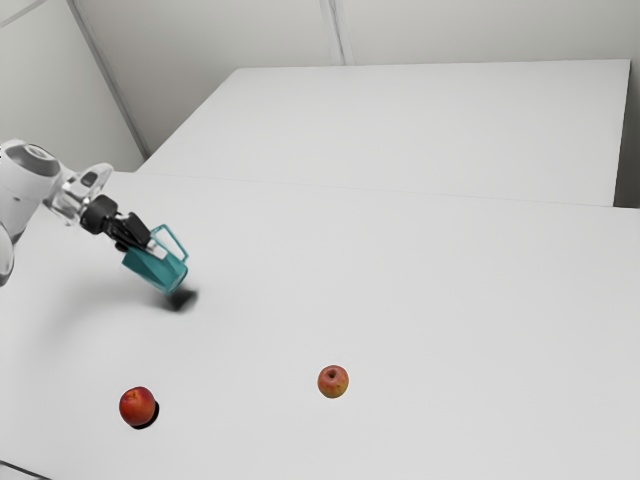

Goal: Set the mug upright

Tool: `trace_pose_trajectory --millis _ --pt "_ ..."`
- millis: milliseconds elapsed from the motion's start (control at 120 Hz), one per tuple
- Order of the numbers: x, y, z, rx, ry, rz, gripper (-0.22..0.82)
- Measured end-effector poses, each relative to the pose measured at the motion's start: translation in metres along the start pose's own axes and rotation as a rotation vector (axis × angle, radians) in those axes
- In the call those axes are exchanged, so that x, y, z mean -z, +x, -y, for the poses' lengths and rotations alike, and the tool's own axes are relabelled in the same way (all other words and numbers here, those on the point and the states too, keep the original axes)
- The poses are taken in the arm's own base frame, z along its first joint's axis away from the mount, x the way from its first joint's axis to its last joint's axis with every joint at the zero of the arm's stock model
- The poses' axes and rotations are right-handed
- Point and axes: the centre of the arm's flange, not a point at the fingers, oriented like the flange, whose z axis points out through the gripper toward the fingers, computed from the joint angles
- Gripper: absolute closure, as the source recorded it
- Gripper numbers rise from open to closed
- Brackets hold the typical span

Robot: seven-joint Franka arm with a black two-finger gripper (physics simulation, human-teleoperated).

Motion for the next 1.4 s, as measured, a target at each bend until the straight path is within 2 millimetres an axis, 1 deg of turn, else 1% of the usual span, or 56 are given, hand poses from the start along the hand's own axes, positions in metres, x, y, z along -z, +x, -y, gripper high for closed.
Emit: trace_pose_trajectory --millis 58,150,217,300,392,442,533,608,733,792,1192,1300,1400 --pt "-0.004 0.004 -0.017 -0.023 0.044 0.022 0.79" --pt "-0.011 0.001 -0.043 -0.054 0.125 0.046 0.79" --pt "-0.013 -0.003 -0.053 -0.072 0.193 0.054 0.79" --pt "-0.02 -0.017 -0.065 -0.087 0.269 0.054 0.79" --pt "-0.039 -0.015 -0.079 -0.129 0.351 0.079 0.79" --pt "-0.044 -0.016 -0.082 -0.14 0.393 0.082 0.79" --pt "-0.045 -0.018 -0.084 -0.154 0.47 0.088 0.79" --pt "-0.047 -0.019 -0.09 -0.169 0.522 0.093 0.79" --pt "-0.065 -0.016 -0.107 -0.202 0.585 0.116 0.79" --pt "-0.075 -0.02 -0.113 -0.206 0.605 0.12 0.79" --pt "-0.112 -0.033 -0.144 -0.199 0.75 0.12 0.79" --pt "-0.122 -0.041 -0.149 -0.178 0.779 0.125 0.79" --pt "-0.13 -0.054 -0.145 -0.138 0.795 0.116 0.79"
